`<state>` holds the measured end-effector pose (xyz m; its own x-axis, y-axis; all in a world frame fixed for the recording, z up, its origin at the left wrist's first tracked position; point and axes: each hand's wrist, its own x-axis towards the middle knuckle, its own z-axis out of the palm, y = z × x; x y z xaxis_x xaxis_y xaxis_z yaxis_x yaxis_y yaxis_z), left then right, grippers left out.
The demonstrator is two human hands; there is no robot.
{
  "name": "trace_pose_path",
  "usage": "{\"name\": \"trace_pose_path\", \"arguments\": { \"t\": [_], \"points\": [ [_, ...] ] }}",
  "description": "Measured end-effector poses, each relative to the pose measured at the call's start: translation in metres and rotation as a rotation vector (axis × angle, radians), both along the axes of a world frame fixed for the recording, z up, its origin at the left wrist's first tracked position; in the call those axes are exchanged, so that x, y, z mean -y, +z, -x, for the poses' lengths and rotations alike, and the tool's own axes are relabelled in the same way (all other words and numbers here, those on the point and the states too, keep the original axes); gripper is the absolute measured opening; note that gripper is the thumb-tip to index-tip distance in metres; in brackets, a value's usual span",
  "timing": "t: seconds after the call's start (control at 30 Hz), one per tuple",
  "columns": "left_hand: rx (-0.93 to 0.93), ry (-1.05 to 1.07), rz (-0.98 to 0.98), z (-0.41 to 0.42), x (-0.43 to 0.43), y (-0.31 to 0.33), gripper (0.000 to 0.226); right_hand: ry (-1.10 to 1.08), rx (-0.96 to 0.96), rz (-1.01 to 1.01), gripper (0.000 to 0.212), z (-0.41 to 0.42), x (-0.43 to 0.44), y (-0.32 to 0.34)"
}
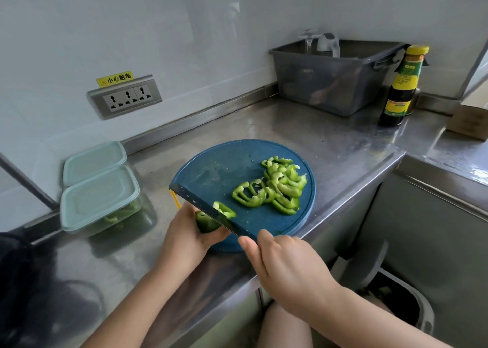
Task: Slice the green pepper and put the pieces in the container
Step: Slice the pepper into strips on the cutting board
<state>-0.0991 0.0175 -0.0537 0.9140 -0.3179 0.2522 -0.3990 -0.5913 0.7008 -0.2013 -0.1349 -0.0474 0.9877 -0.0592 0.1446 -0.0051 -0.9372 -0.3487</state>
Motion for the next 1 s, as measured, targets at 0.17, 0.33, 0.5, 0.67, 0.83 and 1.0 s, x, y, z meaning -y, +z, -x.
{"name": "trace_pose_path", "arguments": {
  "t": [0.17,0.33,0.5,0.67,0.83,1.0],
  "points": [
    [-0.013,0.034,0.014,-0.005,-0.004,-0.012,0.043,0.098,0.08,0.013,0.057,-0.004,-0.005,-0.012],
    [0.0,0.023,0.028,-0.004,-0.003,-0.009,0.057,0.105,0.053,0.02,0.059,-0.012,-0.007,-0.016],
    [0.008,0.028,0.011,-0.007,-0.004,-0.011,0.061,0.089,-0.029,0.014,0.052,-0.023,-0.008,-0.008],
    [0.007,0.071,-0.028,-0.007,-0.003,-0.008,0.051,0.111,-0.113,0.011,0.05,-0.042,-0.01,0.007],
    [0.02,0.101,-0.106,-0.01,-0.004,-0.011,0.05,0.381,-0.101,0.364,0.034,-0.074,0.002,0.019],
    [0.031,0.11,-0.135,-0.007,-0.001,-0.01,0.048,0.465,-0.164,0.507,0.037,-0.083,0.003,0.033]
  ]
}}
